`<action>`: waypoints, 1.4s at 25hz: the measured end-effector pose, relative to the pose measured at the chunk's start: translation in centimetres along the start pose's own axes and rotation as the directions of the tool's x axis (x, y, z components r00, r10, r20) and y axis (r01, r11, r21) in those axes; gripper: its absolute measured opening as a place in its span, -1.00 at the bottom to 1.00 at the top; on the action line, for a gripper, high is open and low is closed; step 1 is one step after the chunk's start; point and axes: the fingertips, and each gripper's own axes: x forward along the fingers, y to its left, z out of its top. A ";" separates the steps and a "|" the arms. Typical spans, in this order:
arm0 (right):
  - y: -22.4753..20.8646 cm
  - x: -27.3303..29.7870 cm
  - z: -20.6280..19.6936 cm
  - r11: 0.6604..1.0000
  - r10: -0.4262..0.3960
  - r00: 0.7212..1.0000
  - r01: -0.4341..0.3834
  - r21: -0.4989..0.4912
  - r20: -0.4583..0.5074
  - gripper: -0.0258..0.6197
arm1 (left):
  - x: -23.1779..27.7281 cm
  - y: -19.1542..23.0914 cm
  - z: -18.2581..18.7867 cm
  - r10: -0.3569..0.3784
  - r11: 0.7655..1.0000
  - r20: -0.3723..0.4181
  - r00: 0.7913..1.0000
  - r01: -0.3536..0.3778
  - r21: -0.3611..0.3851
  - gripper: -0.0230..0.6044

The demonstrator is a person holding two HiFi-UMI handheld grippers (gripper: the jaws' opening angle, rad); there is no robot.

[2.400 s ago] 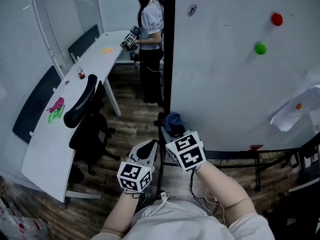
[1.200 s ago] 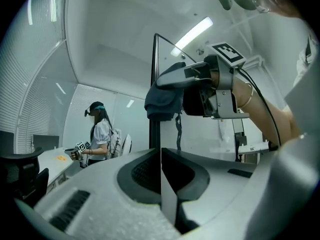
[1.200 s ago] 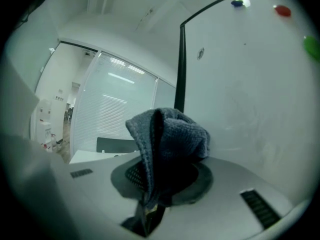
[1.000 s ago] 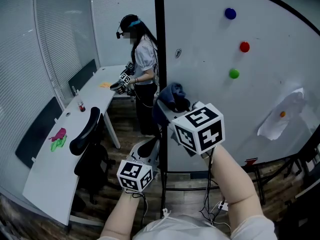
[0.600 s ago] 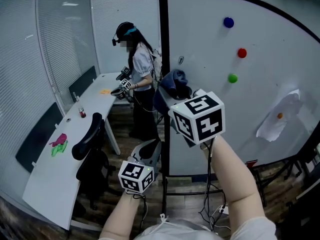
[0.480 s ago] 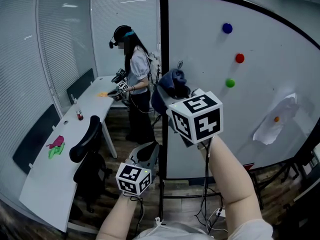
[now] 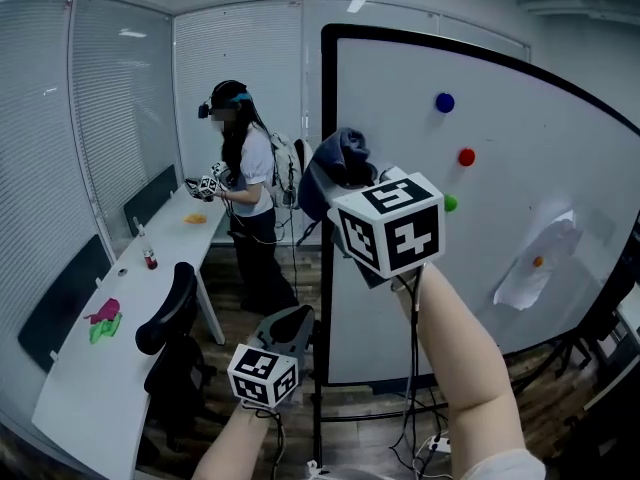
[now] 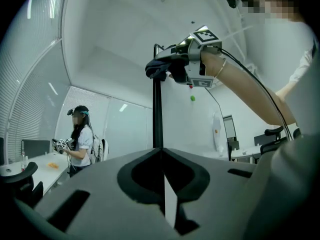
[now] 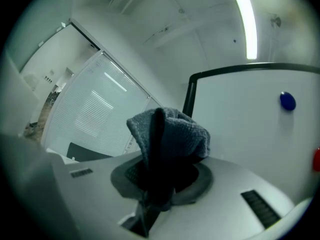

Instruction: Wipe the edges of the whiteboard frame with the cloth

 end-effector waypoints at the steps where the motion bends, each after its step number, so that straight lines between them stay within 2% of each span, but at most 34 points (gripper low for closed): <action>1: -0.1 0.2 0.6 1.000 -0.002 1.000 0.002 0.000 0.004 -0.68 | 0.1 0.1 0.2 -0.005 1.000 0.001 1.000 0.005 -0.003 -0.86; 5: -0.9 0.8 3.6 0.998 -0.026 0.999 0.027 -0.049 0.018 -0.68 | 0.7 -0.2 2.0 -0.024 1.000 0.014 1.000 0.024 0.002 -0.86; 9: -1.8 1.0 6.3 0.991 -0.058 0.997 0.063 -0.117 0.043 -0.68 | 1.0 -0.9 4.3 -0.052 0.998 0.060 0.997 0.054 -0.036 -0.86; 11: -2.1 1.2 7.4 0.987 -0.072 0.996 0.079 -0.139 0.054 -0.68 | 1.2 -0.9 4.9 -0.055 0.998 0.069 0.996 0.058 -0.031 -0.86; 21: -4.7 2.2 14.6 0.976 -0.122 0.983 0.144 -0.166 0.136 -0.68 | 2.5 -0.3 6.3 -0.060 0.998 0.055 0.997 0.060 0.002 -0.86; 31: -5.2 1.8 17.6 0.964 -0.153 0.975 0.183 -0.193 0.161 -0.68 | 2.9 -1.7 5.1 -0.089 0.996 0.041 0.995 0.089 -0.005 -0.86; 35: -6.6 0.4 17.8 0.943 -0.217 0.953 0.260 -0.206 0.209 -0.68 | 3.3 -3.2 5.8 -0.091 0.996 0.056 0.994 0.092 -0.010 -0.86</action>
